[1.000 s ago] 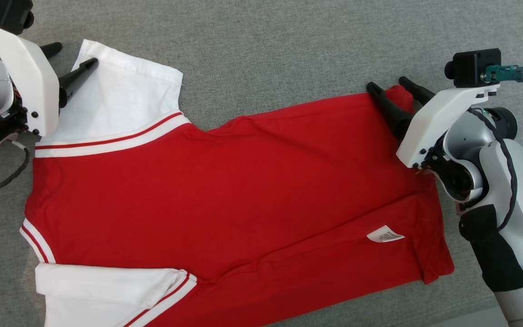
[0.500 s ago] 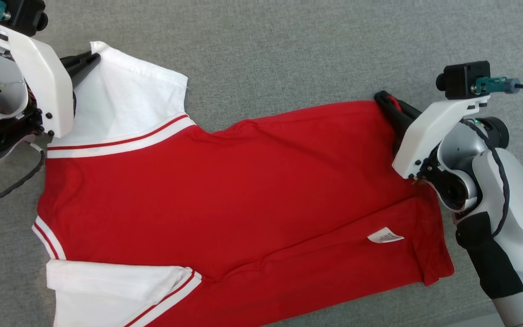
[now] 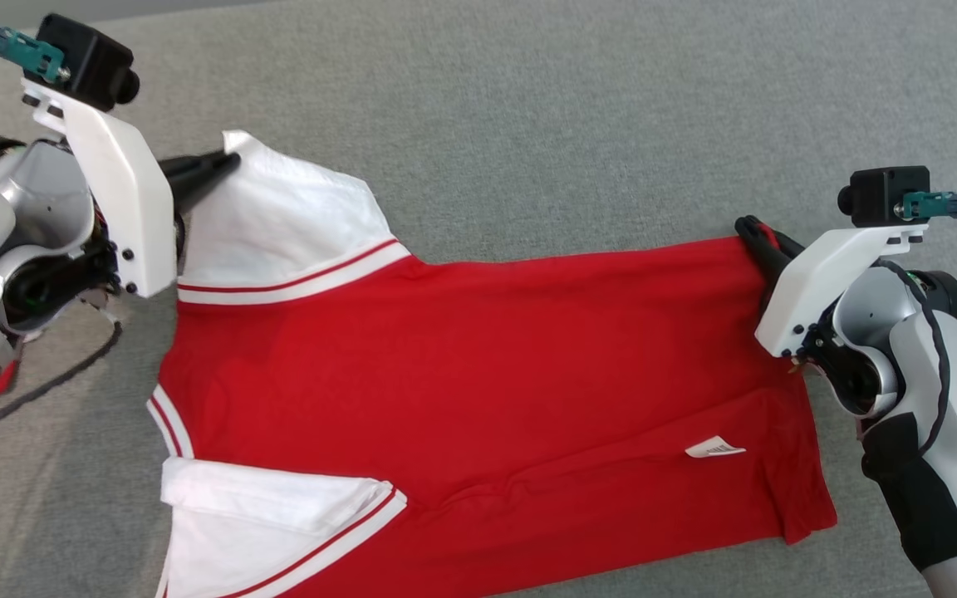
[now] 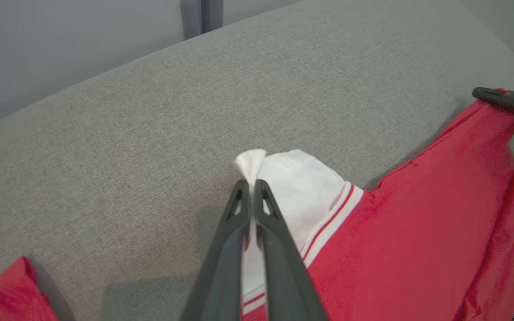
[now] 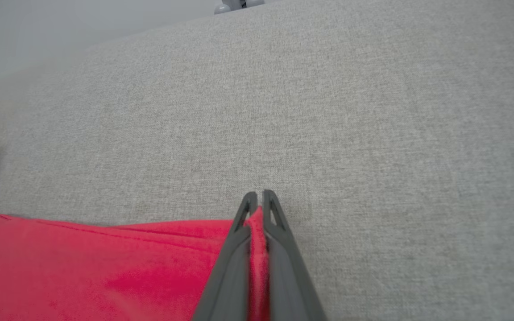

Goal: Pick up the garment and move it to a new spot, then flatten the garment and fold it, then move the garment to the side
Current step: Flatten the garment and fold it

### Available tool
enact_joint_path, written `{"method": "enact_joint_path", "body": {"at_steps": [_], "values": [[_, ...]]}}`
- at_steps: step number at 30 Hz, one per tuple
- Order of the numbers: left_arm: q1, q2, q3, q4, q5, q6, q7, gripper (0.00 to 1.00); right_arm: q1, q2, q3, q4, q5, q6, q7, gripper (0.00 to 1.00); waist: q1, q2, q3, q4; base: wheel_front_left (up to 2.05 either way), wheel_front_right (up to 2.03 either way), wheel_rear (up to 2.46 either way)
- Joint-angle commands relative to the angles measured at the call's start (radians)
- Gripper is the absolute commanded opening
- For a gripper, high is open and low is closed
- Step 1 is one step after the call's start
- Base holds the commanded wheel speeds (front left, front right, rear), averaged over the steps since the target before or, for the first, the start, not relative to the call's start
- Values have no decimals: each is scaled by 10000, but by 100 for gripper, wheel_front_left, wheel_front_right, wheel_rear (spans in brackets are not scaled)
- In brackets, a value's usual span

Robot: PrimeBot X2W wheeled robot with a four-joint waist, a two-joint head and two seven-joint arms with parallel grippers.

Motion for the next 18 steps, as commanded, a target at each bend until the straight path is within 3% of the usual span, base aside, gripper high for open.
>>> {"method": "enact_joint_path", "body": {"at_steps": [1, 7, 13, 18], "values": [[179, 7, -27, -111, -89, -3, 58, 0, 138, -63, -11, 13, 32, 1, -39, 0, 0, 0, -248, 174, 0, 0, 0], [622, 295, -90, -1251, -1072, -3, 943, 0, 384, -280, 262, 58, 365, 1, 203, 0, 0, 0, -917, 426, 0, 0, 0], [1168, 722, -114, -2399, -2246, -4, 2583, 0, 776, -747, 604, -59, 773, 1, 683, 0, 0, 0, -1482, 582, 0, 0, 0], [1546, 955, -141, -2946, -2671, -5, 3467, 0, 976, -1130, 896, -124, 1134, 1, 1043, 0, 0, 0, -1677, 695, 0, 0, 0]]}}
